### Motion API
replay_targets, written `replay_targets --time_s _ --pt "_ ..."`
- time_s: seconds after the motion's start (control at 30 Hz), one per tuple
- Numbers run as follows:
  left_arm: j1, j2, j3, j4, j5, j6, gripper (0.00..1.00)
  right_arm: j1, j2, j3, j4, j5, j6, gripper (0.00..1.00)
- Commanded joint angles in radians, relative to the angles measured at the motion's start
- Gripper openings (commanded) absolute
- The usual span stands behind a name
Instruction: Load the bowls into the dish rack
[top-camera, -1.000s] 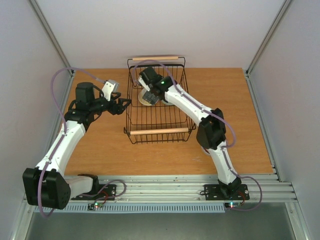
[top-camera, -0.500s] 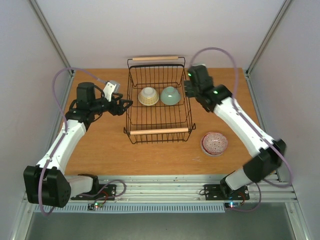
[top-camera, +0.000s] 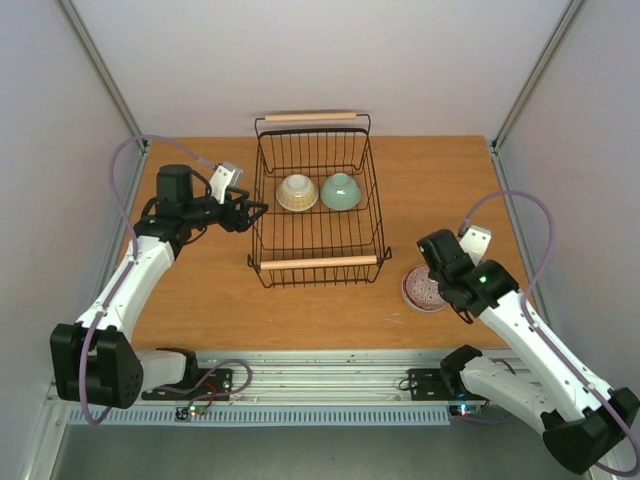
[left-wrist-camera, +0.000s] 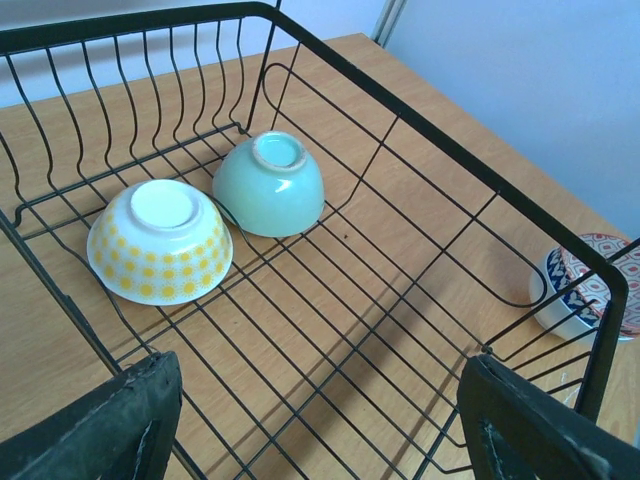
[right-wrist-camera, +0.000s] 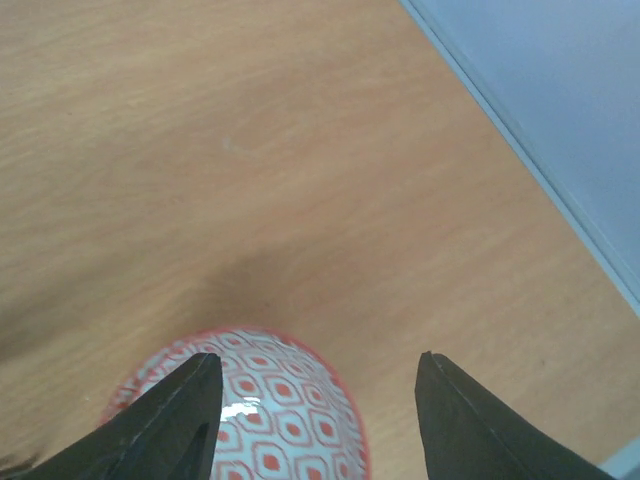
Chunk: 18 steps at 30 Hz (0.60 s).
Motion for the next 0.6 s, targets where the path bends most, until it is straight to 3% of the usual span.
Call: replay_targets --time_s 0.0,0.27,0.57 --pt "-0.001 0.012 0.011 0.016 0.029 -0.004 0.76 0.006 -0.080 -0.057 -0.130 0.023 0.168 0.53" --pt "-0.001 0.021 0.012 0.019 0.030 -0.003 0.76 0.006 -0.094 -0.170 -0.105 -0.043 0.201 0.43" --pt "-0.002 0.022 0.009 0.025 0.034 -0.007 0.76 0.005 -0.036 -0.224 -0.040 -0.086 0.195 0.40"
